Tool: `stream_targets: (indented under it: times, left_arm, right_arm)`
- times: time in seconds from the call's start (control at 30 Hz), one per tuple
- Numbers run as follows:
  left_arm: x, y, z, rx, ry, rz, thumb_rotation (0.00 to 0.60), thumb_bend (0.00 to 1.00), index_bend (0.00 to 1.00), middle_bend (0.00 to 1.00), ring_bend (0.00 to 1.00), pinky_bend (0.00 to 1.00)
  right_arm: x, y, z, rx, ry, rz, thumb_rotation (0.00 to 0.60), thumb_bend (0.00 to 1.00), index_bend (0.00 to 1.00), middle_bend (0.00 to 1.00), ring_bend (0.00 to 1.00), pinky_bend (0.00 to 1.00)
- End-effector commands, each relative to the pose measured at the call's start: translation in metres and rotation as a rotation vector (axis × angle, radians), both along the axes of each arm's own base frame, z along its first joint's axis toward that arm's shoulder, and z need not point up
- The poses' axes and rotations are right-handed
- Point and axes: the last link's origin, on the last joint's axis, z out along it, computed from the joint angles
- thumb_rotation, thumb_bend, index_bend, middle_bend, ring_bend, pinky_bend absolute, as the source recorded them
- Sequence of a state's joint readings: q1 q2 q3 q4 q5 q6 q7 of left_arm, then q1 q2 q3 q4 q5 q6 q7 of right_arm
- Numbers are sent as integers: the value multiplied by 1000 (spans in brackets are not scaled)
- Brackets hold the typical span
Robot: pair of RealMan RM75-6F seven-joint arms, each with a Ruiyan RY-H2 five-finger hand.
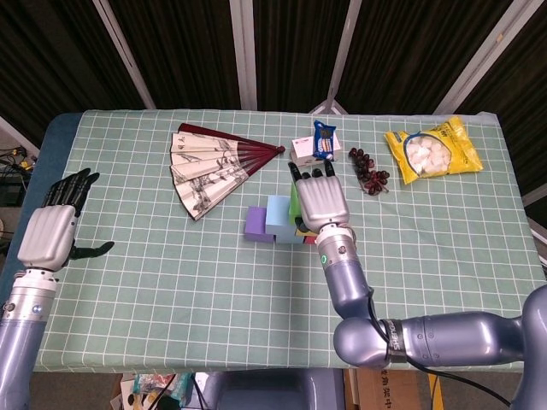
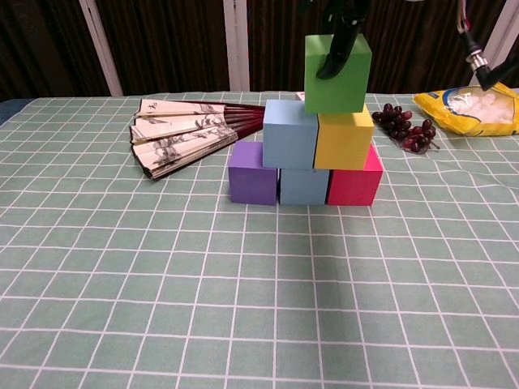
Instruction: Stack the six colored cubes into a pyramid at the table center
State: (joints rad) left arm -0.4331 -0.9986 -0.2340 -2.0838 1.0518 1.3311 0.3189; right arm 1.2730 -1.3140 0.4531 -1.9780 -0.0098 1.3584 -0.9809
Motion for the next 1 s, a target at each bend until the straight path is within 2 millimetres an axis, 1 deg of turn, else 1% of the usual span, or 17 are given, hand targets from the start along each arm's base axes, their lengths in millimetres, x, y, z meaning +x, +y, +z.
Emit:
stream_targets:
  times: [0.03,0.3,1.0]
  left_arm:
    - [0,0,-1,-3,1,0,600,29,0,0,0,0]
    - [-1,1,-1,-5,-1,6,600,29,0,0,0,0]
    - [-4,4,-4,-11,5,16,600,29,0,0,0,0]
  right_arm:
    - [-1,-1,-2,2,-2,-9,600,407,0,403,208,0]
    - [1,-5,-5,0,-17,-39,600,408,0,403,208,0]
    - [1,-9,-12,18,-49,-40,600,407,0,403,208,0]
